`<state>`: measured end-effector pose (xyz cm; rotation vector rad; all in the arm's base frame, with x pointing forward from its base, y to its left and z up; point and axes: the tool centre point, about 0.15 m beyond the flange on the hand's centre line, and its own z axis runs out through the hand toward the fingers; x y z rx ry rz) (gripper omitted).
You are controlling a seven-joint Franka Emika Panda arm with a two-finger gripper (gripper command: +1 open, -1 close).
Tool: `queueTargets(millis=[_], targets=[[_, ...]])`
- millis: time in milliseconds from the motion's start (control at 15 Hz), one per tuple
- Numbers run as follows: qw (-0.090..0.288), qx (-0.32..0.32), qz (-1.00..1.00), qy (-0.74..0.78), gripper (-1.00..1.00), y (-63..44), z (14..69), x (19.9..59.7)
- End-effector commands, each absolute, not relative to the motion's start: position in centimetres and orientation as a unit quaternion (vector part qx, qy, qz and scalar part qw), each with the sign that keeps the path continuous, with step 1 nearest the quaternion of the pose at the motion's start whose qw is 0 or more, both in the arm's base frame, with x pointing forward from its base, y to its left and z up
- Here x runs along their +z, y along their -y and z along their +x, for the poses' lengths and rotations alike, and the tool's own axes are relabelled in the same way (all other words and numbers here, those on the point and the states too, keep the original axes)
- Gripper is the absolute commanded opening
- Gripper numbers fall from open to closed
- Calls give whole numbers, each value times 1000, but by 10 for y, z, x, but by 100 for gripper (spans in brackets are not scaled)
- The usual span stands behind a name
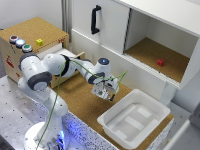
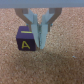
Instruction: Slide left purple red block
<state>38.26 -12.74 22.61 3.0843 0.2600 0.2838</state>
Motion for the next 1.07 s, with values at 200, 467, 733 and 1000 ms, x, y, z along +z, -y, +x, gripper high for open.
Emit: queueTargets(millis=[200, 467, 733, 1000], targets=[[22, 74, 995, -60, -100, 120, 416, 197], [15, 69, 996, -61, -100, 104, 418, 198], [9, 64, 996, -65, -100, 83, 415, 200], [1, 63, 996, -65, -100, 66, 418, 205]])
